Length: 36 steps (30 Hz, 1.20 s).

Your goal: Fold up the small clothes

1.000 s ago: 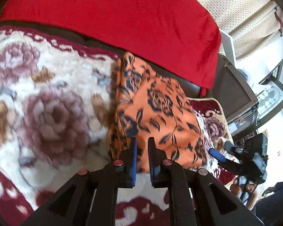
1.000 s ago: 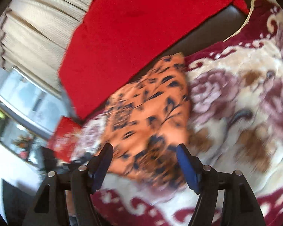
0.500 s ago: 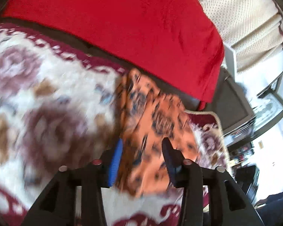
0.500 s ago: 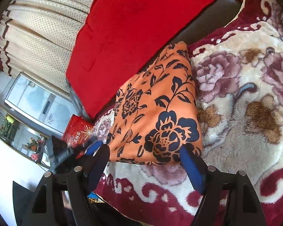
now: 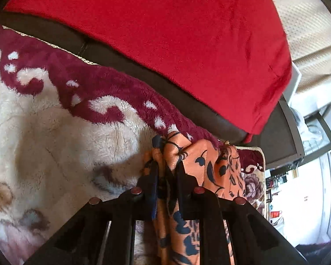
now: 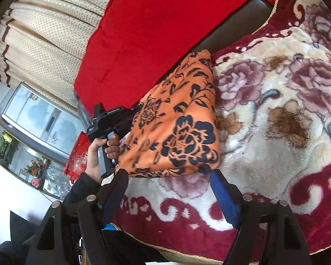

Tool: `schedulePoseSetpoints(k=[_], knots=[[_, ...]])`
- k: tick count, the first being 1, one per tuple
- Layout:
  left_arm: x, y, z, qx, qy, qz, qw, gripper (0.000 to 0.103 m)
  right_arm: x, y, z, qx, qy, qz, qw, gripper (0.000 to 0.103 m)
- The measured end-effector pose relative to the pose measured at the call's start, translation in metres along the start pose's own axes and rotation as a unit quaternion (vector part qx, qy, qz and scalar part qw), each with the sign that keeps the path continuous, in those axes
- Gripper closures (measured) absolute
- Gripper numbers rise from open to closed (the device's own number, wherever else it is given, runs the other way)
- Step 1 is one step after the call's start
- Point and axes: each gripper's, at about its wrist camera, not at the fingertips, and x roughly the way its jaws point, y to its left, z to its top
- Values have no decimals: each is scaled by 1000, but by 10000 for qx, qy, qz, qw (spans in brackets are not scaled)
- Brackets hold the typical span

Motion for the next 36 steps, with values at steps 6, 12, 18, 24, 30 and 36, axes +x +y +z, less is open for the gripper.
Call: schedulePoseSetpoints(k=[6,12,18,24,30,36], knots=[[-32,-9,-21,58,-42,-109,9999,67,14,11,8,-89,56,162,9998,24],[-84,-40,-102,827,-385,-86,9958,66,39,17,31,107,48,591,9982,24],[-84,-36,-149,854,-468,691,9928,76,69,0,41,477,177,291,9983,24],[-115,-51,-188,1136,-1086,690,9852,50,38,52,11,-594,16,-115,9982,24],[-98,-45,-204,1306,-888,973,9826,72,39,44,-9,-266,170,-241,9992,24],[-124,-52,-230,1515,-1610,1106,9690,54,71,107,32,-1043,515,-696,9908,24]])
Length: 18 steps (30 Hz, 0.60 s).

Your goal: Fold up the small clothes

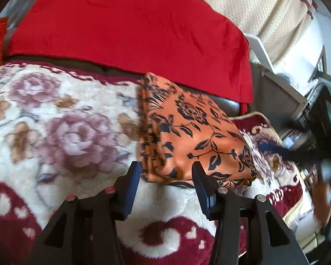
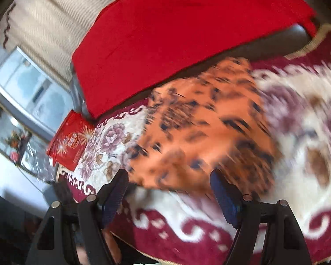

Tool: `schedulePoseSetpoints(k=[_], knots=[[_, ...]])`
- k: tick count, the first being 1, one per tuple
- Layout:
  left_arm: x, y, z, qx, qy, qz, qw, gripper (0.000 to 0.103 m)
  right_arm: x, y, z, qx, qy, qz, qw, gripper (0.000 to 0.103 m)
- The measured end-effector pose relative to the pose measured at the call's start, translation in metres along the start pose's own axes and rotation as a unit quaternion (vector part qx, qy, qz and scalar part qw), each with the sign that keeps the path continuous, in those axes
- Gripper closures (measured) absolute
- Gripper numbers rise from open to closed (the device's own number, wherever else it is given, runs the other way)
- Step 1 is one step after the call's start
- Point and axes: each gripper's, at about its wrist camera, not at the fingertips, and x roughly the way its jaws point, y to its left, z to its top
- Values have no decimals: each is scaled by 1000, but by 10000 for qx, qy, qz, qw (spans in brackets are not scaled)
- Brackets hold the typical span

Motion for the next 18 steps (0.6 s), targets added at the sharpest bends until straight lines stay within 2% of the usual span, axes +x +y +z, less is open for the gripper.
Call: schedulePoseSetpoints(k=[2,4,5,7,9,11,13,15,16,18], knots=[[-10,10,-3,-148,-173,297,9993,52,21,25,26,-154,272,157,9994,23],[-19,31,-5,-462,-305,750,9956,49,59,52,52,-76,913,877,9919,22],[-22,37,-8,-535,-311,851,9944,47,80,64,62,10,1213,1019,9874,22],[-24,55,-11,-734,-213,1006,9920,47,122,88,84,-71,1498,591,9869,22],[-27,71,-13,-1006,-151,1006,9897,47,175,97,102,62,2067,332,9778,22],[-30,78,-14,-1112,-205,1008,9885,47,201,96,116,100,2069,-110,9782,22],[-34,79,-13,-1067,-303,1027,9885,47,220,89,133,231,1918,-300,9807,22],[-35,81,-12,-1053,-346,1051,9883,47,228,75,133,530,1971,-565,9773,22],[-35,82,-11,-1072,-358,1058,9879,47,227,74,127,579,2035,-563,9757,22],[-39,85,-9,-1192,-439,1103,9858,47,211,81,101,434,2194,-223,9744,22]])
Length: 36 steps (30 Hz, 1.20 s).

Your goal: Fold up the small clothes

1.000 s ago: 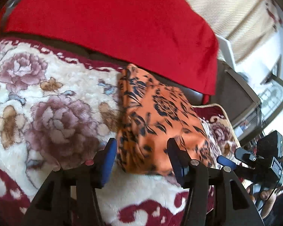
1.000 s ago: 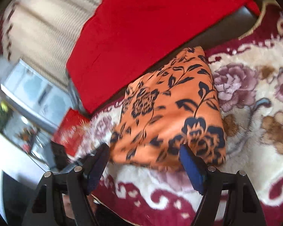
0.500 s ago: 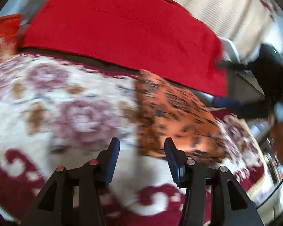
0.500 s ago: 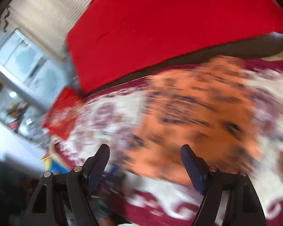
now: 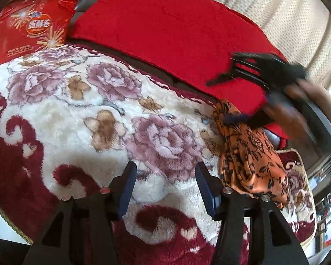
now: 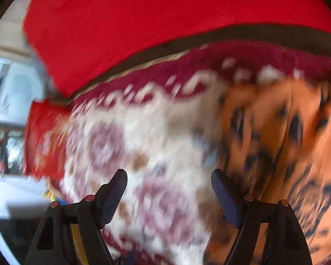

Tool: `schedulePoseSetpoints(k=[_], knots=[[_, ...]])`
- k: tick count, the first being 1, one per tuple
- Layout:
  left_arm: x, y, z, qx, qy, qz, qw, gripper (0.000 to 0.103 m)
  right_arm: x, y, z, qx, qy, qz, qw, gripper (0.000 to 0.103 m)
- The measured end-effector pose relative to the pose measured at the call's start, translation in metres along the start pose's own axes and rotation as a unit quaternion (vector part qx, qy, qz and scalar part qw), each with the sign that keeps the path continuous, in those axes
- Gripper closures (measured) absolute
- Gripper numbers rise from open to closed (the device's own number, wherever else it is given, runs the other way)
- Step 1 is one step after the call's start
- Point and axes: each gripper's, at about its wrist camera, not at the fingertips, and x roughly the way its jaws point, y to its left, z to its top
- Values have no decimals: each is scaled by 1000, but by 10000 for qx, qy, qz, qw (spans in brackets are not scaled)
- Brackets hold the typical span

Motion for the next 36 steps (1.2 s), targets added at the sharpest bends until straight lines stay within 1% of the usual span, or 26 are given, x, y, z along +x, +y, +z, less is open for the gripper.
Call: schedulePoseSetpoints(k=[3,5,6,8,9,10,11,12,14,15,16,18,20,21,22,23,24,25,26,28,29,30,31,33,34,36], knots=[[-6,3,4,-149,-174,176,9996,44,-12,5,-67,-332,216,348,9986,22],[-8,3,4,-162,-261,272,9992,43,-30,-4,-130,-407,228,749,9961,22],[-8,2,4,-152,-270,313,9990,43,-40,-14,-154,-369,118,943,9948,22],[-2,-9,2,-62,-91,342,9994,43,-58,-36,-188,-236,-110,1129,9933,22],[3,-22,3,63,104,242,9996,43,-77,-55,-205,-179,-466,1133,9923,22],[6,-32,4,165,185,129,9996,43,-90,-68,-211,-150,-717,1079,9915,22],[7,-45,6,280,227,57,9993,42,-107,-83,-213,-96,-977,988,9903,22],[11,-68,11,583,283,-16,9979,40,-125,-98,-210,-7,-1274,831,9884,22],[20,-99,18,1037,381,-360,9932,35,-162,-128,-196,25,-2074,247,9779,20],[30,-117,23,1274,492,-438,9897,35,-171,-140,-189,82,-2252,131,9742,17],[39,-126,25,1386,605,-415,9876,35,-178,-158,-178,190,-2342,92,9720,16],[57,-137,28,1472,844,-454,9845,35,-175,-195,-158,479,-2240,336,9728,16],[77,-142,23,1780,1063,-192,9781,35,-165,-221,-147,742,-2141,649,9718,17],[88,-141,19,1900,1164,51,9748,35,-161,-234,-145,853,-2082,803,9710,18],[99,-135,13,1905,1312,172,9727,34,-151,-242,-147,862,-1932,1046,9717,20],[106,-126,8,1762,1415,54,9741,32,-137,-239,-150,788,-1820,1148,9734,26],[109,-119,6,1606,1432,-56,9766,32,-126,-236,-155,574,-1658,969,9797,49],[109,-115,5,1509,1443,-117,9779,32,-118,-233,-157,404,-1513,609,9858,57],[108,-114,6,1474,1465,-139,9781,32,-115,-233,-158,372,-1499,575,9863,58],[99,-119,11,1515,1453,-32,9777,33,-119,-236,-160,458,-1585,647,9842,60],[92,-122,13,1521,1408,9,9783,34,-123,-232,-161,370,-1615,532,9847,60],[83,-127,16,1549,1277,-3,9796,34,-130,-222,-162,116,-1679,281,9853,56],[73,-133,19,1626,1062,-63,9809,33,-131,-217,-162,-37,-1711,214,9850,42],[68,-143,21,1867,925,62,9780,33,-142,-213,-159,-129,-1804,387,9827,18],[71,-145,21,1933,950,126,9765,33,-148,-213,-155,-76,-1994,526,9785,17],[76,-146,17,2058,983,284,9732,33,-154,-218,-134,171,-2235,474,9734,17]])
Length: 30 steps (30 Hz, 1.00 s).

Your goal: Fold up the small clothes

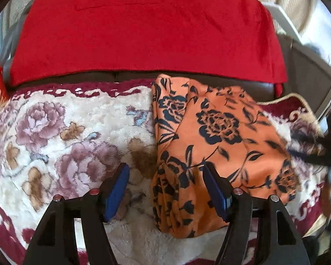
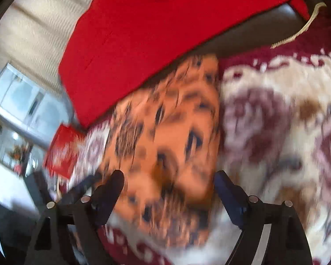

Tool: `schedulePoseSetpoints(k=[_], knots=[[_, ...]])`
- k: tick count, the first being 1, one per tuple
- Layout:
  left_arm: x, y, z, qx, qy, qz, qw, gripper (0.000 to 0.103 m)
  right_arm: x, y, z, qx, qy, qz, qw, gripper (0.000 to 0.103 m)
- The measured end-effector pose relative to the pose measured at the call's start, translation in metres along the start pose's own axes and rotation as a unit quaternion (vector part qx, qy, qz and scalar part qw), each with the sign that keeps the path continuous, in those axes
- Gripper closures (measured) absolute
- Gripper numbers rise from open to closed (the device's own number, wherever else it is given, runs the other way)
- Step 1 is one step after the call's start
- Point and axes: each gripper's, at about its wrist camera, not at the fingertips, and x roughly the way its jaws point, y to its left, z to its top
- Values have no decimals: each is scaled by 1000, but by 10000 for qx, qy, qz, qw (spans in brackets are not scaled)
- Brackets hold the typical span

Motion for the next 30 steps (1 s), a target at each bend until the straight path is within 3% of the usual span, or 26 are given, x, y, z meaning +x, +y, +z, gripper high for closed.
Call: schedulePoseSetpoints(k=[3,5,6,9,10,15,18,21,24,26,30], knots=[[8,7,-2,-144,62,21,9999,33,26,-15,37,304,140,-139,9993,17],[13,11,0,-220,97,-26,9997,33,56,-29,51,490,454,-441,9968,18],[13,13,0,-228,99,-23,9997,33,67,-31,52,493,607,-377,9962,20],[12,11,0,-111,79,-12,9999,33,60,-18,46,51,426,-400,9983,32],[13,10,0,-66,91,19,9999,33,58,-16,44,69,442,-362,9983,32],[4,8,-1,-36,70,-17,10000,33,21,11,14,-388,46,-855,9956,25],[-4,5,-3,-9,21,-1,10000,33,-6,35,-14,-607,-383,-916,9932,25],[-10,2,-7,11,22,2,10000,33,-16,55,-47,-996,-691,-897,9886,16],[-9,0,-13,44,206,172,9996,33,28,54,-66,-1383,43,-1768,9745,16],[-21,2,-19,-13,135,127,9998,33,22,43,-73,-1029,53,-1548,9826,16],[-50,-1,-27,-37,-181,97,9998,29,-35,54,-92,-936,-799,-1287,9840,15]])
